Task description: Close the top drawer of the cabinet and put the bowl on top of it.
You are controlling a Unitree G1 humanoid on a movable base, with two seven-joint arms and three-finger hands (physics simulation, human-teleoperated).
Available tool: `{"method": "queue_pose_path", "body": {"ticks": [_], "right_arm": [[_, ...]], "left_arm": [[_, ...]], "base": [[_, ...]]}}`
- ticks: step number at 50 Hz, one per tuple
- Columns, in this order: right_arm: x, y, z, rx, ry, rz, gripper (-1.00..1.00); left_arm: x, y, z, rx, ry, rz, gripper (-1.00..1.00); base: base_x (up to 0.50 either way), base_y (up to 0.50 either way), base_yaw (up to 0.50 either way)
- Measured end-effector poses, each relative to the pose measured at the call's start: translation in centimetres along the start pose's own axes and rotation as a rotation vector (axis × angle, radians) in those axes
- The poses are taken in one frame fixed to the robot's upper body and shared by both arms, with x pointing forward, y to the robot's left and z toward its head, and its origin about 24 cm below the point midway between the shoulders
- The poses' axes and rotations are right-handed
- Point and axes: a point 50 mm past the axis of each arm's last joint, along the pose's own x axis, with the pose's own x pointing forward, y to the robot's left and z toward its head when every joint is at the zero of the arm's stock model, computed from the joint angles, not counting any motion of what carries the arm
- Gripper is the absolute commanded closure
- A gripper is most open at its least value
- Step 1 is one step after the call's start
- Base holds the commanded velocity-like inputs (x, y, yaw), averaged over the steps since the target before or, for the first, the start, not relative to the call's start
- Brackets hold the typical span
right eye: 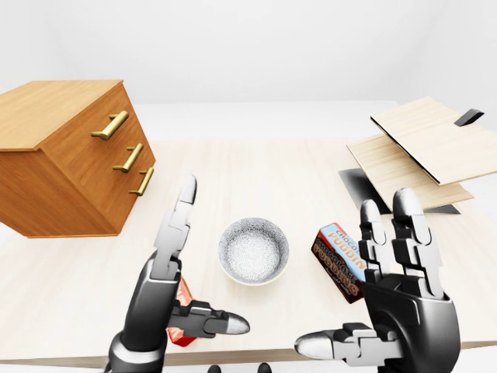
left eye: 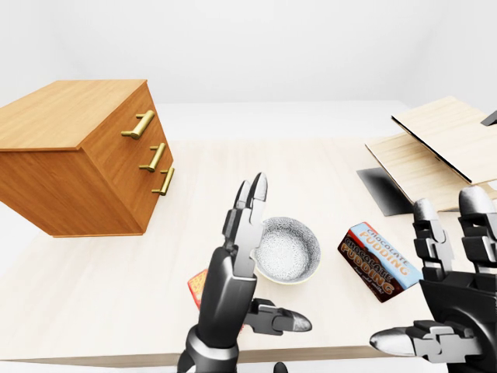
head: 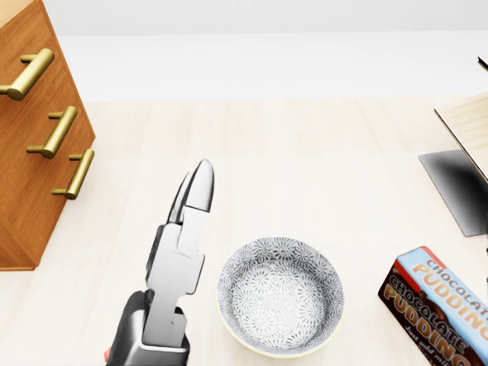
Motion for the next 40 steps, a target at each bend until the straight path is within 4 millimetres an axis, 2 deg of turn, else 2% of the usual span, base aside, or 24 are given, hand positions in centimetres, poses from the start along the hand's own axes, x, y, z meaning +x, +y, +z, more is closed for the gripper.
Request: {"method": "queue_pose_path", "body": {"ticks": [17, 40], "right_arm": [[-0.1, -0.1, 0.4, -0.008, -0.02, 0.002, -1.0], [-0.3, -0.3, 1.0, -0.017, -0.051, 0.001, -1.0]], "left_arm": [[-0.4, -3.2, -0.6, 0.103, -0.001, -0.006, -1.0], [-0.5, -5.7, -1.2, 0.236, -0.023, -0.009, -1.0]], "base": [[0.0, 0.0, 0.0], [0.0, 0.0, 0.0]]}}
